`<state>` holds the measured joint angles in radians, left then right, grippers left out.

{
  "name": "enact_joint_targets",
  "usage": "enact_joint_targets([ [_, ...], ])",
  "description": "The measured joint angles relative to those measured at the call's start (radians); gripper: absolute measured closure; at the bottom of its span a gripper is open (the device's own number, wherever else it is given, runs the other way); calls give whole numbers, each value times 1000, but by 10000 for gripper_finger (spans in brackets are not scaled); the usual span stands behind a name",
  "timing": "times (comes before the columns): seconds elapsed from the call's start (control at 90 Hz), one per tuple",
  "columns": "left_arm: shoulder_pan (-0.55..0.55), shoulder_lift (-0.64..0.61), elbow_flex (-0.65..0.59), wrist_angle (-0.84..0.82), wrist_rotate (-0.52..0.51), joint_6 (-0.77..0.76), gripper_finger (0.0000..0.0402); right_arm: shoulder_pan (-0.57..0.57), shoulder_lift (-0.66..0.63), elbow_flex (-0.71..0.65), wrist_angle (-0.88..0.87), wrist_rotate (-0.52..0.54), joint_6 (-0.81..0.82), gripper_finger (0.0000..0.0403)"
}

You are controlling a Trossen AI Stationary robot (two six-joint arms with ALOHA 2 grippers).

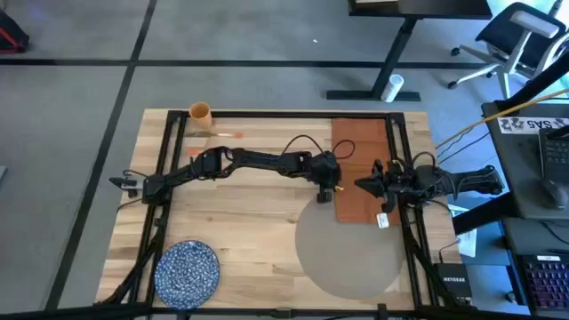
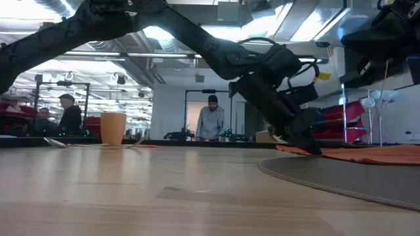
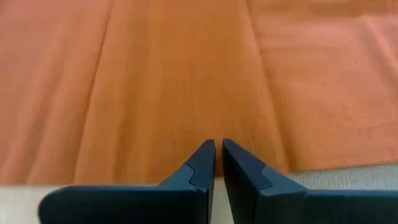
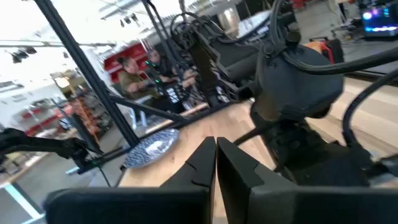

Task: Set table place
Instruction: Fold the orange napkin

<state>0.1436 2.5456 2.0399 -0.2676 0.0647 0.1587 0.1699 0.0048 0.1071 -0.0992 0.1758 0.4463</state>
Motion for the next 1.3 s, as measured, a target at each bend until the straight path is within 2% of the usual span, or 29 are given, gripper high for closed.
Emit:
enact_joint_targets([
  [0.267, 7, -20, 2, -120, -5, -74, 387, 0, 0, 42, -40, 1, -32, 403],
  [0.522, 9, -89, -2, -423, -10, -25, 400, 0, 0, 43, -41, 1, -32, 403],
  [0.733, 29, -144, -6, -673, -85, 6, 401, 0, 0, 43, -58, 9, -32, 403],
  [1.022, 33, -306, -5, -802, -76, 6, 402, 0, 0, 43, -65, 26, -33, 403],
  [1.156, -12, -383, -5, -853, 2, -5, 402, 0, 0, 43, -75, 27, -33, 403],
  [1.3, -91, -380, -4, -834, 37, 30, 401, 0, 0, 43, -95, 27, -33, 403],
])
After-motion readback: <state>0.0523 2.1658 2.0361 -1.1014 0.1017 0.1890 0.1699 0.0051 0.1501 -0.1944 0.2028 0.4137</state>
